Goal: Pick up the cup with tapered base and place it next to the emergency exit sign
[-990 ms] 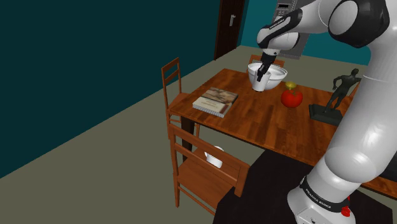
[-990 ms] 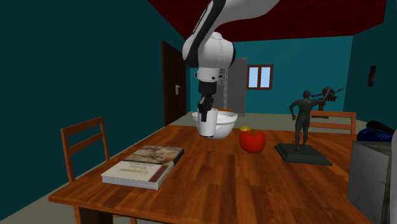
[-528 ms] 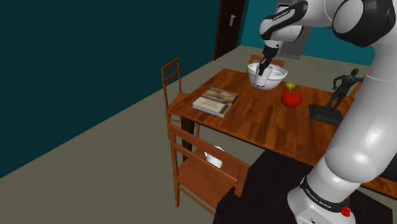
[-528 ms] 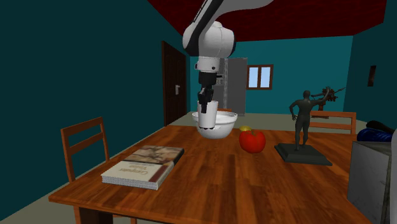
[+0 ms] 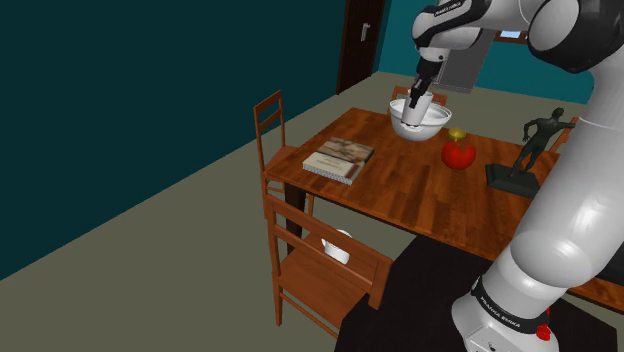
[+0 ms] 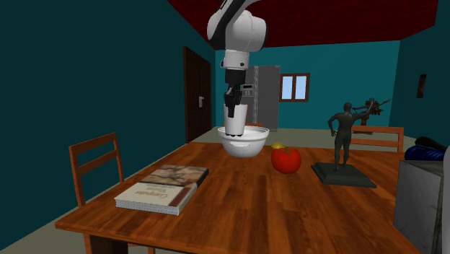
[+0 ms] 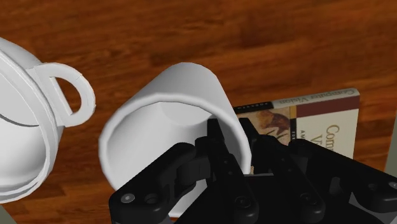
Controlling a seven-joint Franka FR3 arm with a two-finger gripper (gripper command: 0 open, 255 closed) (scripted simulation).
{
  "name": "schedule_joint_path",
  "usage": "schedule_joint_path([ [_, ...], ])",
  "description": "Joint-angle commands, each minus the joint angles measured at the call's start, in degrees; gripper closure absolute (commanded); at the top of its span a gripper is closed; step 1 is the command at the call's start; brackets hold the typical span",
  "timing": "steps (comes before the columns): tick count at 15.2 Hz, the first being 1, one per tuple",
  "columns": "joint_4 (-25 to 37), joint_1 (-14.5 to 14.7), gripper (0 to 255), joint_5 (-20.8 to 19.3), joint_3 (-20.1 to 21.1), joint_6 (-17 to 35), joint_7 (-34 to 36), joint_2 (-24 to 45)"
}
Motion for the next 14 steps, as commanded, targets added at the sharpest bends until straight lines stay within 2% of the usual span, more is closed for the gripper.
schedule_joint_path([
  [1, 1.2, 0.1, 255, -0.2, 0.0, -1.4, 0.2, -0.3],
  [14, 11.0, -0.3, 255, -0.2, -0.3, -10.9, 0.4, 0.0],
])
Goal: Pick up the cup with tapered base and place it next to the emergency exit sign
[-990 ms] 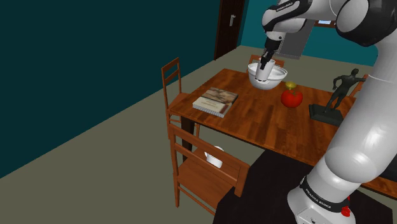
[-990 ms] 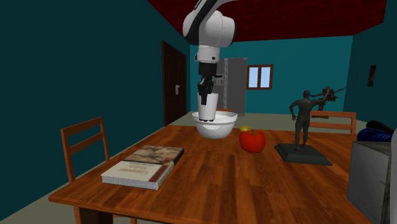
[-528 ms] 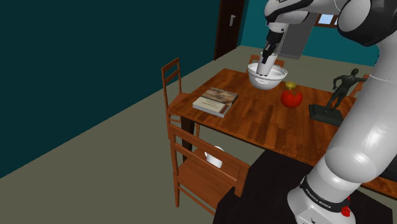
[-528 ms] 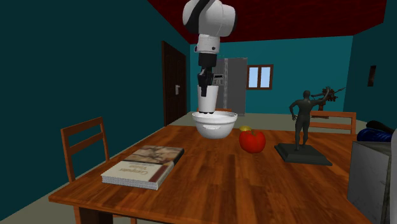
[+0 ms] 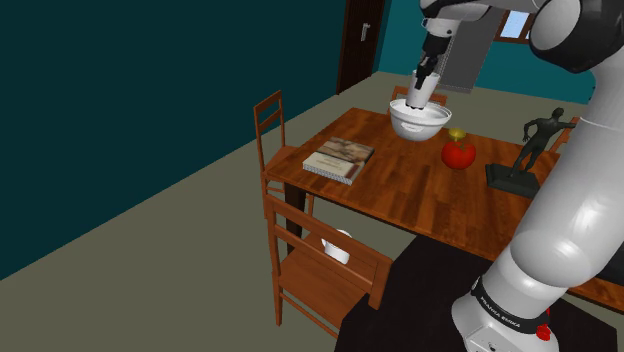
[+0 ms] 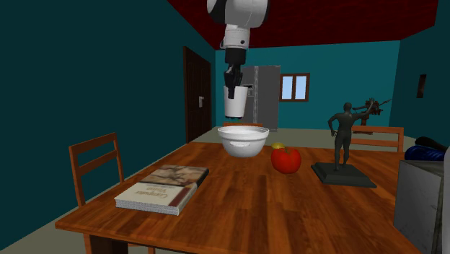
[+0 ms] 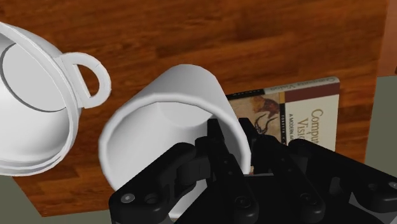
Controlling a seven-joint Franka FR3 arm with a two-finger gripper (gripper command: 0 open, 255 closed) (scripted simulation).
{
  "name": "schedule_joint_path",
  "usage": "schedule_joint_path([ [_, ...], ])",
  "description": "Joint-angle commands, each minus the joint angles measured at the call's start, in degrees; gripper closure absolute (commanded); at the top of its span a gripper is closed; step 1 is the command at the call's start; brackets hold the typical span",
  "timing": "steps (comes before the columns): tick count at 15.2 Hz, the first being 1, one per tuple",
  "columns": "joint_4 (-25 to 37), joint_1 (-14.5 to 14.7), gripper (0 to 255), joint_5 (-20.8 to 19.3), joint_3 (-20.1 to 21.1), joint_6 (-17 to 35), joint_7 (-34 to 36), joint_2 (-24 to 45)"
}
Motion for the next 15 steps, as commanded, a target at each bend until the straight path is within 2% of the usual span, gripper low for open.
schedule_joint_path([
  [1, -1.1, -0.2, 255, -0.6, -0.4, -0.1, -0.6, -1.4],
  [8, -11.8, -2.4, 255, -5.9, -2.7, 1.6, -4.5, -12.0],
  [15, -18.5, -6.0, 255, -10.5, -5.5, 1.4, -9.6, -20.4],
])
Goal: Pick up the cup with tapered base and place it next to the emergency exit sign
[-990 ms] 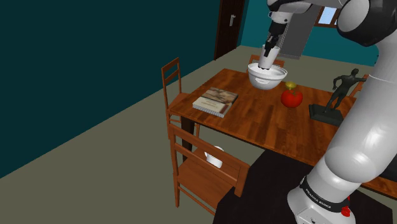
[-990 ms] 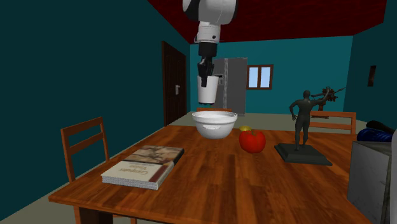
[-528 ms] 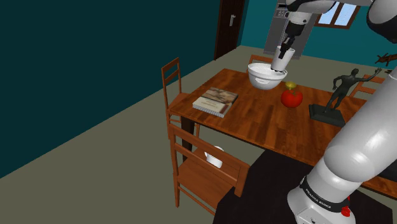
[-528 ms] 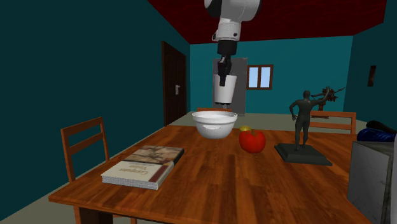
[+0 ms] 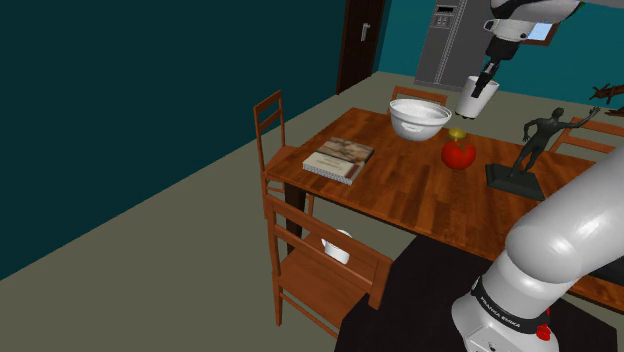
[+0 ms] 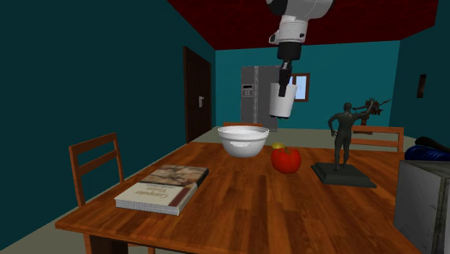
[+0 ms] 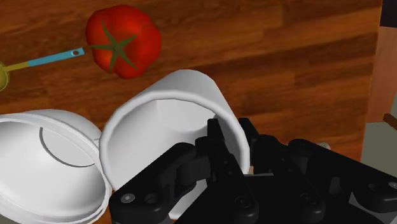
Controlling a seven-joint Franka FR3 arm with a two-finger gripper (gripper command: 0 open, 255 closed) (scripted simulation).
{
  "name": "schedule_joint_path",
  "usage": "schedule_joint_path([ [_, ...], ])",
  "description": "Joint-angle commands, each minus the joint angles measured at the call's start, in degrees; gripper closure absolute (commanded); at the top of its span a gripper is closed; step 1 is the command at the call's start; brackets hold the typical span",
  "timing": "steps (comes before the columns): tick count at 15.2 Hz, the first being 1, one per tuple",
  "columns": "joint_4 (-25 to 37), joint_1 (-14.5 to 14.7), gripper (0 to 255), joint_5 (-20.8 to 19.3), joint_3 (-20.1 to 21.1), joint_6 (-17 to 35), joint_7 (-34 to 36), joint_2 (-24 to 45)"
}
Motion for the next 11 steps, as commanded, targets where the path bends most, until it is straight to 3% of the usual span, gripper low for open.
schedule_joint_path([
  [1, -2.1, -1.1, 255, -1.3, -0.8, 0.3, -1.5, -2.3],
  [11, -5.2, -6.6, 255, -6.0, -7.0, -1.8, -11.7, -9.5],
])
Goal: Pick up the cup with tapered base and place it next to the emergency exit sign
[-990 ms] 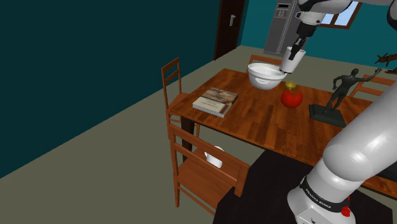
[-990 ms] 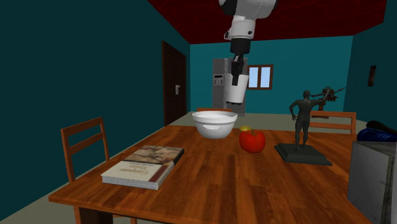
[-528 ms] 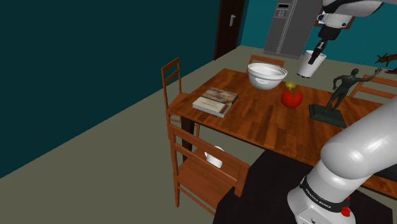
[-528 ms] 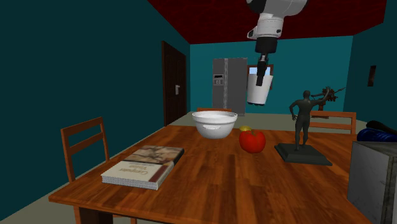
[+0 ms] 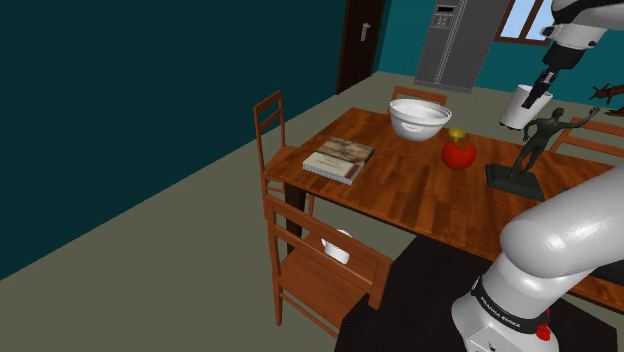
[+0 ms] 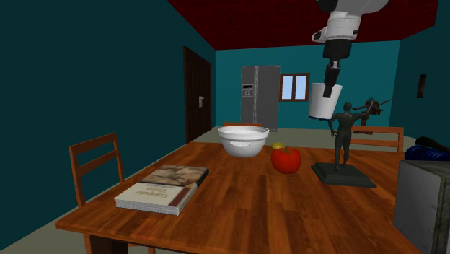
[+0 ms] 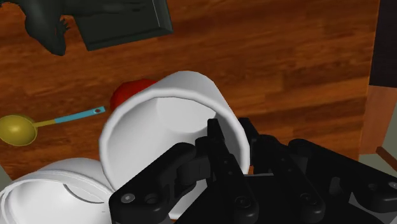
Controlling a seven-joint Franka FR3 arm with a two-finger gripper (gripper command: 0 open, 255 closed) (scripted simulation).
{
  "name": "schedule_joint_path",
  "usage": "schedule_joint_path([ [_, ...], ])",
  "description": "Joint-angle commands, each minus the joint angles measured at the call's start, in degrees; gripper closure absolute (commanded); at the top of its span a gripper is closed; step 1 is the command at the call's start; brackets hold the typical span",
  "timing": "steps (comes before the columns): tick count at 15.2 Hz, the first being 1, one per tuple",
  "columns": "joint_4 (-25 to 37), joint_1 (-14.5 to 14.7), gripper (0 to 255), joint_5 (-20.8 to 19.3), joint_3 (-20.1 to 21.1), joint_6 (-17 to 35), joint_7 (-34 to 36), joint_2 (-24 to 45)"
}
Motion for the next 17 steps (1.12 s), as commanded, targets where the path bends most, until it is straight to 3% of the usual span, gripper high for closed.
schedule_joint_path([
  [1, 0.0, -1.0, 255, -0.8, -1.5, -0.5, -2.4, -1.0],
  [10, 3.3, -3.4, 255, -2.3, -10.9, -2.8, -14.2, -1.8],
  [17, 9.5, -1.3, 255, -0.5, -22.9, -4.5, -25.4, 1.6],
])
